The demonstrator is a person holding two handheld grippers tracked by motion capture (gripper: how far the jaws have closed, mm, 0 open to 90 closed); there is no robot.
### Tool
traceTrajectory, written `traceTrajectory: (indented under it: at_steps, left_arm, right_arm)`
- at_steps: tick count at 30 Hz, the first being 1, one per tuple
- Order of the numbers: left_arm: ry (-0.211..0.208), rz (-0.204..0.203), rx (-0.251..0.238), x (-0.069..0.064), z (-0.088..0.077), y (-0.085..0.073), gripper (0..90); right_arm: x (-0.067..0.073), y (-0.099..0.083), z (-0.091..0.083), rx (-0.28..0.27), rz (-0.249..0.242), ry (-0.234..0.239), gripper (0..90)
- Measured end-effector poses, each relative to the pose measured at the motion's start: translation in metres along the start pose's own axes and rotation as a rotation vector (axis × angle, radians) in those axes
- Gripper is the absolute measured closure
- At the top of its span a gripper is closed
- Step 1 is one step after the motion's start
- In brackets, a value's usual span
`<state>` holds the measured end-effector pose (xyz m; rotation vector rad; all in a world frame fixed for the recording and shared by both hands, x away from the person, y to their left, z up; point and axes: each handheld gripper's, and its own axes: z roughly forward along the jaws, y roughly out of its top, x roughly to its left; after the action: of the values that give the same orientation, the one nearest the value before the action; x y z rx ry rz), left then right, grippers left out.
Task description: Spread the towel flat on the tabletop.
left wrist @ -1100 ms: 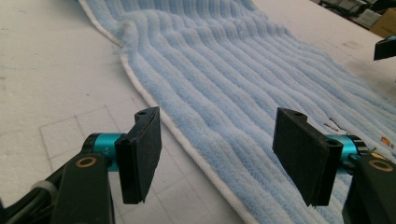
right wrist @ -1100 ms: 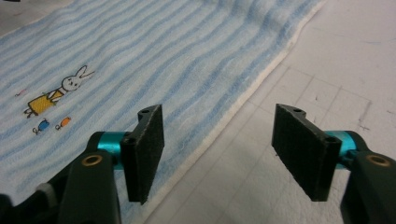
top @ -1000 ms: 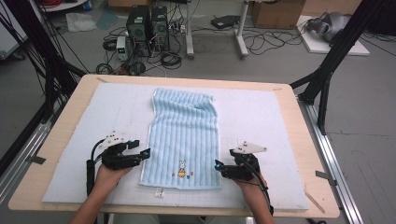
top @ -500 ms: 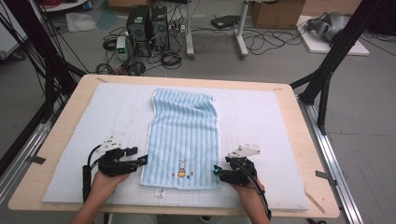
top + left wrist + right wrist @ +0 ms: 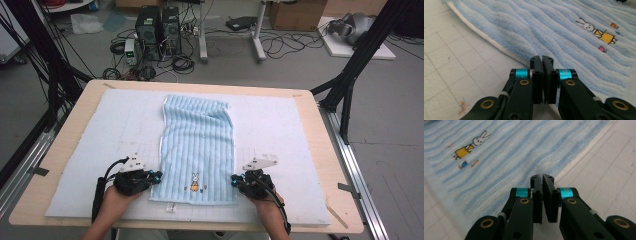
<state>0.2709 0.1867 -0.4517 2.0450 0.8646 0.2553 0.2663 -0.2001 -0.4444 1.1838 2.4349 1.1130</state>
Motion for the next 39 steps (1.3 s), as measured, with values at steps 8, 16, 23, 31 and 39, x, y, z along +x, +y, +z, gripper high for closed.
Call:
traceTrajectory:
  at_steps: [8, 16, 23, 31, 39]
  left_arm:
    - [-0.07, -0.024, 0.007, -0.008, -0.024, -0.019, 87.1]
    - [-0.084, -0.018, -0.015, -0.014, -0.037, -0.03, 86.2]
    - [0.017, -0.092, -0.115, 0.002, -0.031, -0.014, 57.6]
    - [0.003, -0.098, -0.077, 0.012, 0.001, 0.006, 66.7]
    - [-0.024, 0.007, 0.016, -0.003, 0.0, 0.001, 89.6]
  right_arm:
    - [0.012, -0.018, -0.023, 0.019, -0.019, 0.042, 89.4]
    - [0.018, -0.023, -0.034, -0.052, 0.005, 0.057, 72.1]
    - [0.023, -0.003, -0.007, -0.049, -0.04, -0.006, 62.2]
    - [0.022, 0.003, 0.004, 0.02, -0.072, -0.028, 86.2]
    - [0.024, -0.01, -0.011, 0.041, -0.071, 0.062, 87.2]
